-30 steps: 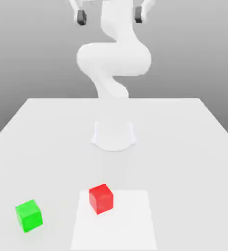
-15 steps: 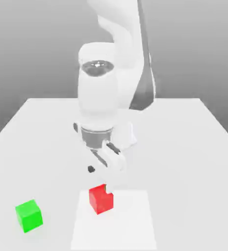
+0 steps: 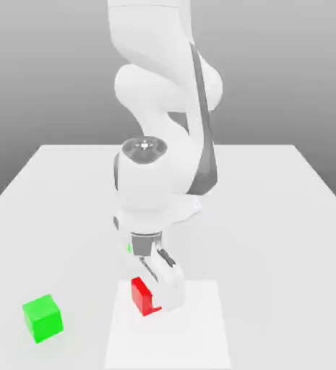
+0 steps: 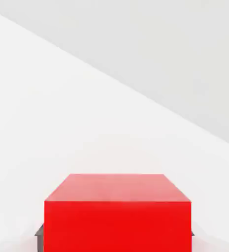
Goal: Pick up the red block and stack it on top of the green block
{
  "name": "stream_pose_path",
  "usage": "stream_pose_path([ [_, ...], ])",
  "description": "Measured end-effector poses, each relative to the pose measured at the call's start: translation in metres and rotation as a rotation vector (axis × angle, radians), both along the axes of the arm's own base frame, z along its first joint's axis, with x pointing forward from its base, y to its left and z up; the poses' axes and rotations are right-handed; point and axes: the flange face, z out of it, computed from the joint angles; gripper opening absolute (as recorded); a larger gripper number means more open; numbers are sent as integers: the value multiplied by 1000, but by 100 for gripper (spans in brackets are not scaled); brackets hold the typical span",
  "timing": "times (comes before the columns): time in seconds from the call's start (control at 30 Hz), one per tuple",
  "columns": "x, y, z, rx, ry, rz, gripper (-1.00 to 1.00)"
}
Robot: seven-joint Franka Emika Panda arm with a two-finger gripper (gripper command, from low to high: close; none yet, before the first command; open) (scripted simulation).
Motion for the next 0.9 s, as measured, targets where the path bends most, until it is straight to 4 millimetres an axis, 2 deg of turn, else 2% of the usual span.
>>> stream_pose_path([
  [0.43, 3, 0, 65, 0, 0, -6, -100],
  [0.47, 10, -10, 70, 4, -1, -44, -100],
  [0.57, 30, -66, 82, 12, -2, -230, -100],
  [0.7, 40, -166, 99, 6, -1, -516, -100],
  [0.77, 44, -184, 91, 1, 0, -565, -100],
  [0.87, 46, -187, 57, 0, 1, -575, -100],
  [0.9, 46, -187, 46, 0, 1, -575, 100],
])
